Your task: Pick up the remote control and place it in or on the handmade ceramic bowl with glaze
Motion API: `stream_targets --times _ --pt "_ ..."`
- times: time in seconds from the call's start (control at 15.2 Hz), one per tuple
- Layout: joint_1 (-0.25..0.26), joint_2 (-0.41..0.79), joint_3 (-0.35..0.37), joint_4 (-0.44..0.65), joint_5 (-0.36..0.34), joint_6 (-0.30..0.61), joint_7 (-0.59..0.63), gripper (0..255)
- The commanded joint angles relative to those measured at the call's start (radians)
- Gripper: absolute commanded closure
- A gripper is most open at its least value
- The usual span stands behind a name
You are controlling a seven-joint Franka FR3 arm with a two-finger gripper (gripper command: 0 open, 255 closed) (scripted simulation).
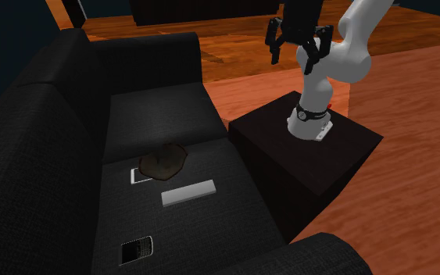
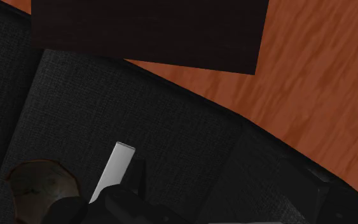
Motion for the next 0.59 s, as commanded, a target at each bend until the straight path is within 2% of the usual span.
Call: stream_targets --times 0.0,0.53 --pt "0.0 0.0 0.0 0.0 0.0 0.0 0.0 0" --pt "-0.034 0.186 0.006 -0.104 -0.018 0.291 0.004 0"
